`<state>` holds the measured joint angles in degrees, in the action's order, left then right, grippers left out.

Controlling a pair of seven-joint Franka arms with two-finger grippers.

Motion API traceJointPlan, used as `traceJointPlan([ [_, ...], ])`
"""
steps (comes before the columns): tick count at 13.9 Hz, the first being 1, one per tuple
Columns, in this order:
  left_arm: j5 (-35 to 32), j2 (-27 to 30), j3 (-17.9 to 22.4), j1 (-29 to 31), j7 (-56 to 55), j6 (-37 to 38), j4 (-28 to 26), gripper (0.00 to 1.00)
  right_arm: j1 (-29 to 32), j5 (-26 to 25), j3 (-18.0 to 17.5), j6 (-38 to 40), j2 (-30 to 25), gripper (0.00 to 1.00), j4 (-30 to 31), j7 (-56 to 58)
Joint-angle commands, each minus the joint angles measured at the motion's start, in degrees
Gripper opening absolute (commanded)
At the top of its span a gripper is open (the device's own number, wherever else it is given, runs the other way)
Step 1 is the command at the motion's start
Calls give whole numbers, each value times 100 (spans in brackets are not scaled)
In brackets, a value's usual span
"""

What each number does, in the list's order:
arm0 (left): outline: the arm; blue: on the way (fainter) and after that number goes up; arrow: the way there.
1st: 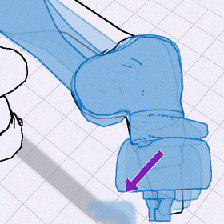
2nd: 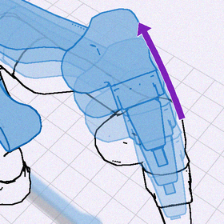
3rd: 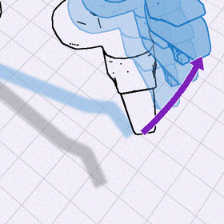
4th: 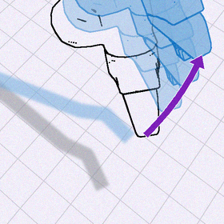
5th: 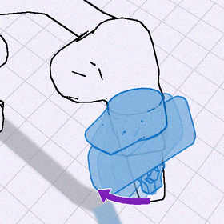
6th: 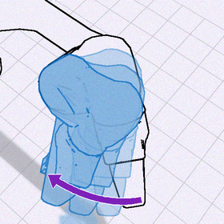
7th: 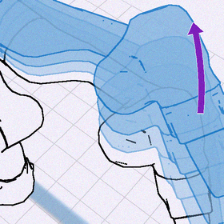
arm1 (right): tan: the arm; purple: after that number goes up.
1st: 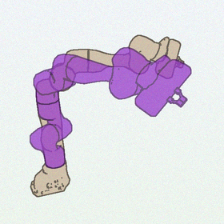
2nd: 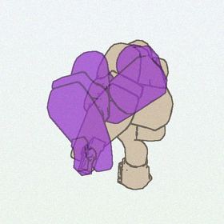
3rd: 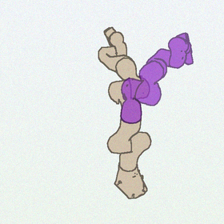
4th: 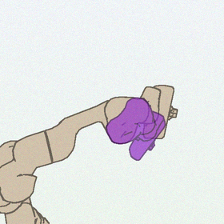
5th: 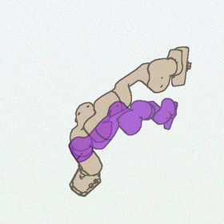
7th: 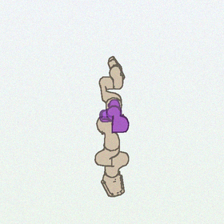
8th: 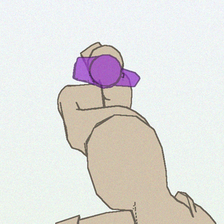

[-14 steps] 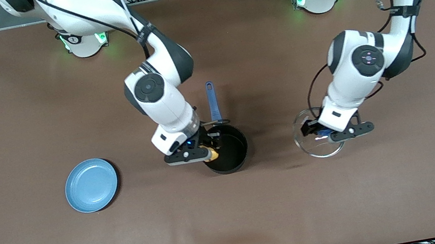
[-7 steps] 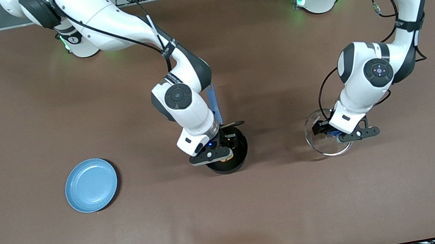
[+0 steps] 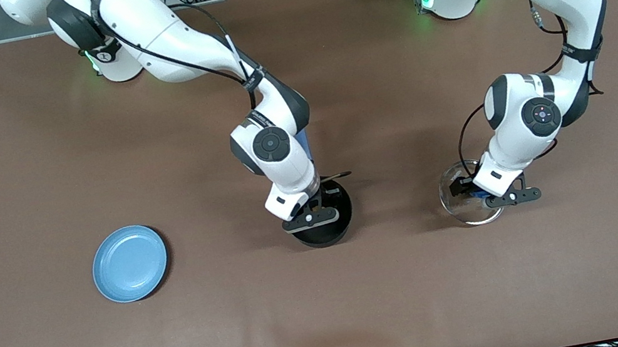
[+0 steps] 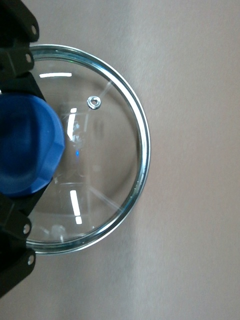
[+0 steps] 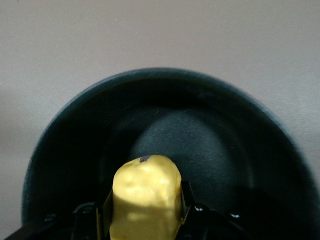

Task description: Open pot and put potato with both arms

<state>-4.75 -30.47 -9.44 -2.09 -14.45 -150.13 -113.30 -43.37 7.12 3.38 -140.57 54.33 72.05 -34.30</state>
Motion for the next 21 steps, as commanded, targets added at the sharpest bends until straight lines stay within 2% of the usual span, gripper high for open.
traceJointPlan([
  [1, -166, -38, -50, 112, 74, -131, 54, 70, -84, 0, 57, -14, 297, 5, -385, 46],
  [3, -166, -38, -58, 95, 74, -131, 63, 82, -84, 0, 57, -32, 297, 6, -402, 37],
  [4, -166, -12, -58, 103, 66, -122, 63, 87, -84, 0, 57, -32, 297, 13, -394, 29],
  [5, -166, 23, -58, 95, 48, -122, 63, 90, -75, 0, 57, -32, 297, 29, -394, 37],
  [6, -166, 75, -58, 95, 22, -113, 71, 97, -75, 0, 57, -32, 297, 53, -394, 46],
  [8, -166, 364, -58, 95, -5, -52, 71, 100, -49, 0, 66, -23, 289, 71, -394, 55],
  [9, -166, 557, -67, 112, -5, 87, 63, 100, -49, -8, 75, -14, 263, 100, -394, 64],
  [13, -166, 1567, -85, 130, 13, 1229, 115, 100, -14, -166, 92, 143, -62, 100, -385, 73],
  [15, -97, 1972, -93, 130, 30, 1817, 272, 100, 4, -175, 119, 633, -317, 100, -385, 64],
  [17, -79, 2184, -120, 130, 48, 2730, 667, 100, -5, -219, 346, 1100, -588, 100, -394, 73],
  [21, 132, 2291, -146, 86, 101, 4585, 1861, 100, 4, -290, 785, 2154, -1510, 100, -324, 20],
])
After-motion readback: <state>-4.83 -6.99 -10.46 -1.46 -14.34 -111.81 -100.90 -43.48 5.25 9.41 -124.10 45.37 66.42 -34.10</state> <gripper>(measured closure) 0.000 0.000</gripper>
